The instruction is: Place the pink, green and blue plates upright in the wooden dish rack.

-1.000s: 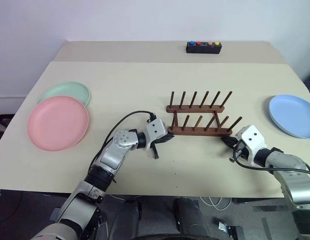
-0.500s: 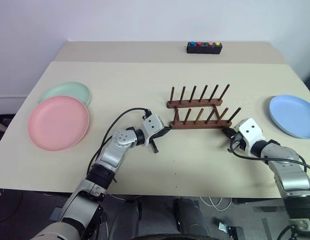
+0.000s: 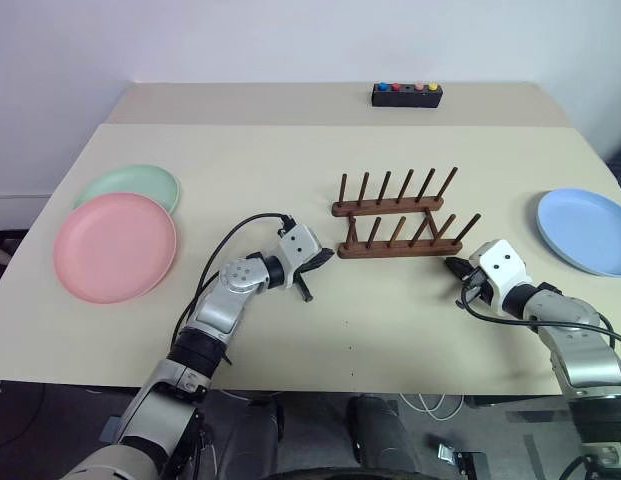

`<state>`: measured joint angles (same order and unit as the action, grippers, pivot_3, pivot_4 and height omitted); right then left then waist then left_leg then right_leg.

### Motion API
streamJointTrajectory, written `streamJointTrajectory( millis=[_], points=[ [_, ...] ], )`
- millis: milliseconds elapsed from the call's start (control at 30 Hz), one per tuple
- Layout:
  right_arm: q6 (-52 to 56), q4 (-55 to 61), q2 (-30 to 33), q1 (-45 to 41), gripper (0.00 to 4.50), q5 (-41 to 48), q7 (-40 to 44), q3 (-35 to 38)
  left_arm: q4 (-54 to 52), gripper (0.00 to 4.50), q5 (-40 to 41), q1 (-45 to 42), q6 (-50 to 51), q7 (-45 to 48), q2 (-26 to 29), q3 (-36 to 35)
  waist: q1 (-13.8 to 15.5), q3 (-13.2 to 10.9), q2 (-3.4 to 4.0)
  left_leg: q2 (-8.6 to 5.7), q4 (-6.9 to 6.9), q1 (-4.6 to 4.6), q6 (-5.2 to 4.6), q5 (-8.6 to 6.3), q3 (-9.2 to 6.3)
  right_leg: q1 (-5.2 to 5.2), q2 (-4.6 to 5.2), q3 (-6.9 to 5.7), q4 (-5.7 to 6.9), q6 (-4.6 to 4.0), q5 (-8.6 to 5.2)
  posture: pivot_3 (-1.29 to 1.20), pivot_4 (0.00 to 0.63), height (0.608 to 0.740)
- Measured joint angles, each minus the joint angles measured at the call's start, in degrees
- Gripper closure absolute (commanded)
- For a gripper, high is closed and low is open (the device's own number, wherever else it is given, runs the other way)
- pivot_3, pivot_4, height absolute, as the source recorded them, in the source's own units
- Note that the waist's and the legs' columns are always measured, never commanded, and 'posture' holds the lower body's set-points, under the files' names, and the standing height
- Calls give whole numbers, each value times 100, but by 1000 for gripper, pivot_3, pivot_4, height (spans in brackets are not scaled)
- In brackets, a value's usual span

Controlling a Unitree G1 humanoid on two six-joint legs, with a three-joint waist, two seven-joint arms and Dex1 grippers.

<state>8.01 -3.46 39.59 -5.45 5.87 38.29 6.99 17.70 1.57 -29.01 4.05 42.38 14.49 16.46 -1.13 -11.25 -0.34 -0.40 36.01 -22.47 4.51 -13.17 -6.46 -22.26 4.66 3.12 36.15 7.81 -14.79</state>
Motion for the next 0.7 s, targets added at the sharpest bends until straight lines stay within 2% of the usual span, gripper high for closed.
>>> streamJointTrajectory(
  millis=[133, 267, 467, 700],
  points=[
    [6, 63, 1, 50, 4477, 7, 30, 19, -493, 4490, 338, 282, 342, 642, 299, -26, 0, 0, 0, 1, -6, 0, 0, 0, 0, -2, 0, 0, 0, 0, -1, 0, 150, 734],
    [15, 62, 0, 39, 4477, 4, 37, 17, -650, 4490, 421, 342, 533, 915, 256, 46, 10, -1, -1, 0, 1, -1, 0, 0, 0, 0, 0, 0, -1, -8, -5, 0, 150, 734],
    [8, 20, -40, -83, 4477, -2, 55, -77, -53, 4490, 37, -121, 338, 427, -200, 151, 18, -2, -3, 0, 1, -3, 0, 0, 0, -2, 0, 0, -2, -2, -2, 0, 150, 734],
    [-10, -73, -74, -177, 4477, -8, 22, -101, 361, 4490, -100, -305, 54, 94, -325, 115, 11, -2, -3, 0, 0, -3, 0, 0, 0, -3, 0, 0, -1, 2, 0, 0, 150, 734]
  ],
)
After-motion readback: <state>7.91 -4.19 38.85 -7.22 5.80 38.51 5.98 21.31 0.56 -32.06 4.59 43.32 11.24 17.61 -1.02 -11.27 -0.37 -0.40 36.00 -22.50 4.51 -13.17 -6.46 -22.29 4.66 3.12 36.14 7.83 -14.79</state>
